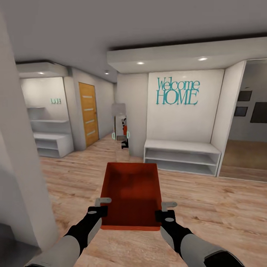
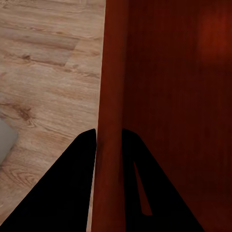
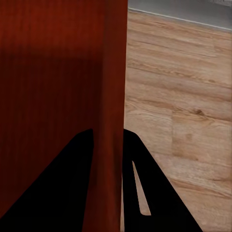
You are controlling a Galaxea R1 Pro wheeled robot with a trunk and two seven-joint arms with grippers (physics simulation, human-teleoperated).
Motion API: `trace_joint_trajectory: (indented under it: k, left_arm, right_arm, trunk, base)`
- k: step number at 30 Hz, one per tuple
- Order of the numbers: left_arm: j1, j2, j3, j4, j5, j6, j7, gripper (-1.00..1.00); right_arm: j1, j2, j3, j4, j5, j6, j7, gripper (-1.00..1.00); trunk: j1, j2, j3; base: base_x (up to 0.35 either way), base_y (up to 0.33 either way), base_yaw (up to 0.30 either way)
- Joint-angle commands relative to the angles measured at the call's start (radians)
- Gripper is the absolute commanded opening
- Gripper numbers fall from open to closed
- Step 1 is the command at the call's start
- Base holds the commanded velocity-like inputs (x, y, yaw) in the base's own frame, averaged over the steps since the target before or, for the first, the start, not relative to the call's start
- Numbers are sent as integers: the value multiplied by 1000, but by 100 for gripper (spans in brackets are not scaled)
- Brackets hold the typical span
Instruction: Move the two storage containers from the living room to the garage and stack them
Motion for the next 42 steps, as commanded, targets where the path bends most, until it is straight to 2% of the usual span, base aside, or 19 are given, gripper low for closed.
trace_joint_trajectory:
  k: [1,42]
  left_arm:
    - [-1,0,17,-1,87,9,33,-100]
    - [-1,2,17,0,87,9,33,-100]
  right_arm:
    - [0,17,10,-4,3,-3,12,-100]
    - [0,17,11,-4,2,-2,12,-100]
  trunk:
    - [1,-1,-1]
    - [1,-1,-1]
  base:
    - [324,0,0]
    - [324,0,7]
